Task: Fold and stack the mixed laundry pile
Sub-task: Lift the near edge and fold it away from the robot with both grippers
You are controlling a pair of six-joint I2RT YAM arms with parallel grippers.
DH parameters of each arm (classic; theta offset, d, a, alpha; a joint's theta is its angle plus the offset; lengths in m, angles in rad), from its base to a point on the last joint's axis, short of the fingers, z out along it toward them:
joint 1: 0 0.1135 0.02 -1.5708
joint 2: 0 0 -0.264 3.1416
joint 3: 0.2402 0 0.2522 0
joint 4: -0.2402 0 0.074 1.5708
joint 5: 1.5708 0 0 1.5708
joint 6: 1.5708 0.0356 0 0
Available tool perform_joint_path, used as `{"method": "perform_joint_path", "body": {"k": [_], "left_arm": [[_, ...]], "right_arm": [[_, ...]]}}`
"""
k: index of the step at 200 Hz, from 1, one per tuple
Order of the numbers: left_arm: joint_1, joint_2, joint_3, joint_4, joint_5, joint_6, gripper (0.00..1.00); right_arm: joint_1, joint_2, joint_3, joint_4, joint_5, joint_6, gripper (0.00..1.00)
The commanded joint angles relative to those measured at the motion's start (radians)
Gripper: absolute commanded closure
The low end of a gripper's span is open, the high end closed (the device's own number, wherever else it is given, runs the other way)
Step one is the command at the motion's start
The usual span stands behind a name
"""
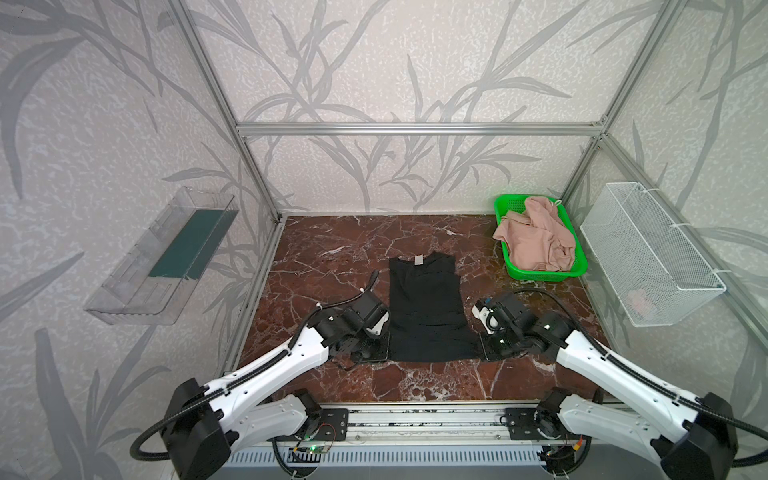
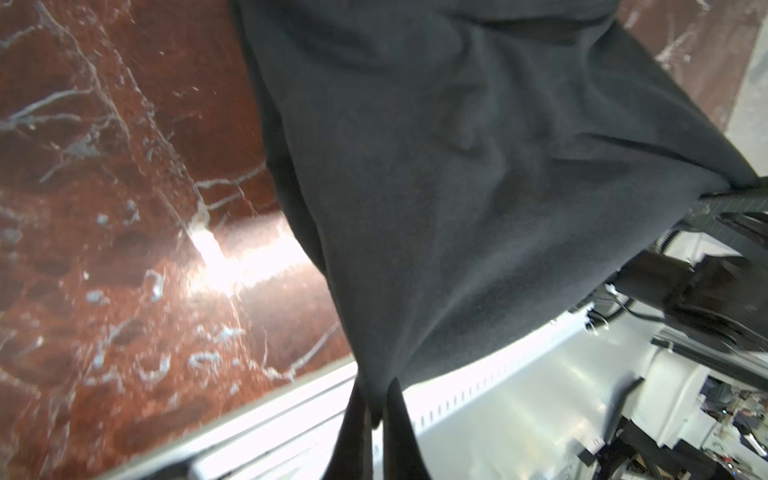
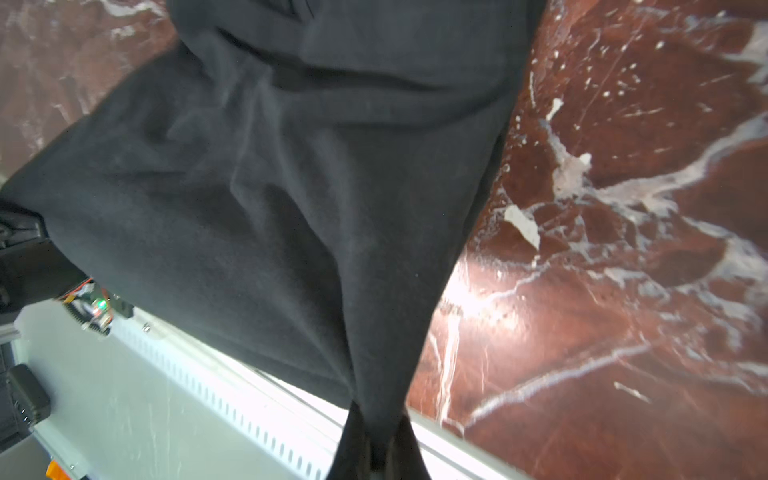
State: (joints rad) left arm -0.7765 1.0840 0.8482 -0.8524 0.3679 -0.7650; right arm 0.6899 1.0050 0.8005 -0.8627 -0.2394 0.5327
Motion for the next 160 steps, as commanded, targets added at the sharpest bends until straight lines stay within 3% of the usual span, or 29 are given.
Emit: {"method": "perform_joint_path", "body": {"k": [1, 28, 51, 85, 160], "left_arm": [[-0.028, -0.042, 0.072, -0.214, -0.019, -0.052, 1.00], [-0.040, -0.059, 0.154, -0.251, -0.042, -0.067, 1.00], [-0.026, -0.033, 0.192, -0.168, -0.099, -0.022, 1.00], [0.072, 0.128, 0.316, -0.109, -0.093, 0.095, 1.00], [0.286, 0.439, 0.517, -0.023, 0.048, 0.283, 1.00]], "right_arm": [[0.011, -0.030, 0.081, -0.178, 0.047, 0.021, 1.00], [0.016, -0.033, 0.159, -0.205, 0.046, 0.020, 1.00], [0.012, -0.023, 0.182, -0.135, 0.072, 0.004, 1.00], [-0.052, 0.096, 0.233, -0.034, 0.052, -0.042, 1.00], [-0.224, 0.404, 0.380, 0.171, -0.085, -0.106, 1.00]]}}
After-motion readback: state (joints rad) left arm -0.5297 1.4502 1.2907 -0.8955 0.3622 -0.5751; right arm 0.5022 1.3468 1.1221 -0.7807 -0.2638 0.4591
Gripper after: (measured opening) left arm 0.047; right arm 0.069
